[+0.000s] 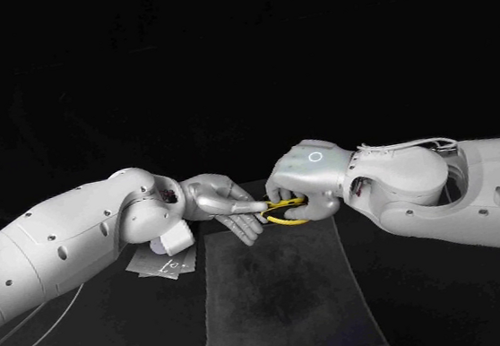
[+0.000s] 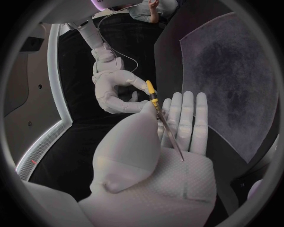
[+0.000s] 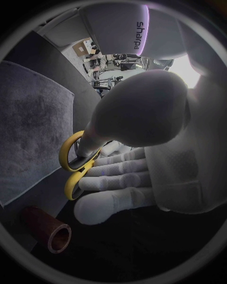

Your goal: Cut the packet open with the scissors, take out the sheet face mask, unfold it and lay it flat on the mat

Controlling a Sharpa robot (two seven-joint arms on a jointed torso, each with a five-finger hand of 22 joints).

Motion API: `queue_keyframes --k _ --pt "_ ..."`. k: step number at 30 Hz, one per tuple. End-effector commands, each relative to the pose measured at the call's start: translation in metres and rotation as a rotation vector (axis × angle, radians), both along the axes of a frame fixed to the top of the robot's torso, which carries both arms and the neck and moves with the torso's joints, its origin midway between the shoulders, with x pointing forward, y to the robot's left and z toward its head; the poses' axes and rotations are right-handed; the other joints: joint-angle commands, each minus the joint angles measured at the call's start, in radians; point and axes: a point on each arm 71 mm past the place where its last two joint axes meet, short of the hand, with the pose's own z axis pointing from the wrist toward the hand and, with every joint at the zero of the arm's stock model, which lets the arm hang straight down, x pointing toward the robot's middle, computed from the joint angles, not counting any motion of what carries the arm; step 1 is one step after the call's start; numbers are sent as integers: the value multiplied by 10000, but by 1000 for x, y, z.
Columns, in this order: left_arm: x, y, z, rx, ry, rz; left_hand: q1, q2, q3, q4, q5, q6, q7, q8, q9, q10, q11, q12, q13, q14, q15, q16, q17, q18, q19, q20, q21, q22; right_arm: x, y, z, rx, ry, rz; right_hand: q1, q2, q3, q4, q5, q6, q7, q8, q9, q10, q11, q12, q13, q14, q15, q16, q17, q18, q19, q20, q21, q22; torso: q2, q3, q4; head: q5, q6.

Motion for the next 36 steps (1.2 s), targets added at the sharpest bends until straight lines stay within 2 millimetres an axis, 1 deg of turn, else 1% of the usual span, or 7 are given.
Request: queue_keyframes --k 1,5,11,16,22,31,36 --pt "-7 -8 3 -557 485 -716 797 21 608 -195 15 293 -144 299 153 370 -177 118 31 127 -94 76 94 95 120 -65 83 30 1 -1 0 -174 -204 -119 26 133 3067 -3025 61 -22 0 13 1 1407 -442 29 298 146 -230 -14 1 102 -9 -39 -38 -21 16 -1 -1 -3 -7" --pt "-8 -9 3 -519 506 -899 619 -720 2026 9 8 235 -183 746 663 735 -227 49 -21 236 -150 207 398 72 239 -161 231 83 2 -1 0 -183 -238 -126 3 152 3093 -3045 -2 -26 1 19 22 1396 -440 25 310 131 -228 -10 56 105 -17 -40 -76 -59 12 6 1 -2 -15" --pt "-7 -8 4 -541 432 -816 48 -1256 3331 -23 -1 141 -221 1156 1193 1003 -281 6 -15 274 -194 277 677 68 276 -198 355 124 3 -2 0 -108 -221 -108 -121 214 3176 -3072 -156 -243 40 -77 54 1072 -372 -32 299 -11 -173 -64 224 135 -96 -12 -358 -372 1 3 3 1 -33" --pt "-6 -7 4 -588 365 -696 -136 -1446 3800 -50 1 109 -236 1304 1404 1094 -302 -5 -4 295 -212 303 787 70 289 -215 411 144 5 -4 -1 38 -96 -111 -523 206 2889 -2939 -482 -851 162 -446 37 -244 -136 -54 -30 -485 46 -359 369 218 -437 169 -1261 -1394 2 9 4 8 -23" --pt "-5 -7 4 -656 293 -507 -269 -1589 4186 -72 2 91 -228 1417 1578 1183 -316 -3 11 342 -233 336 883 71 320 -241 483 173 4 -8 0 585 44 38 -987 -17 2554 -2684 -870 -1157 173 -676 99 -888 -37 -26 -368 -1013 260 -779 273 222 -594 377 -1523 -1570 10 4 -2 23 -7" --pt "-4 -4 3 -658 369 -142 -398 -1750 4605 -123 4 99 -209 1527 1760 1290 -328 19 38 406 -257 384 989 68 356 -284 585 219 -3 -18 6 1852 255 386 -1119 -238 2341 -2575 -883 -1268 183 -796 166 -1227 32 -37 -511 -1403 388 -1096 122 221 -743 526 -1683 -1637 3 1 0 49 24" --pt "-3 -2 2 -667 421 -11 -465 -1822 4784 -148 3 101 -207 1569 1838 1327 -334 25 49 427 -266 401 1033 66 362 -301 634 242 -2 -24 4 2014 515 261 -1167 -340 1683 -2432 -661 -1641 332 -1119 155 -2269 334 -18 -529 -1997 647 -1528 -234 201 -786 739 -1772 -1678 1 -2 -2 41 61"
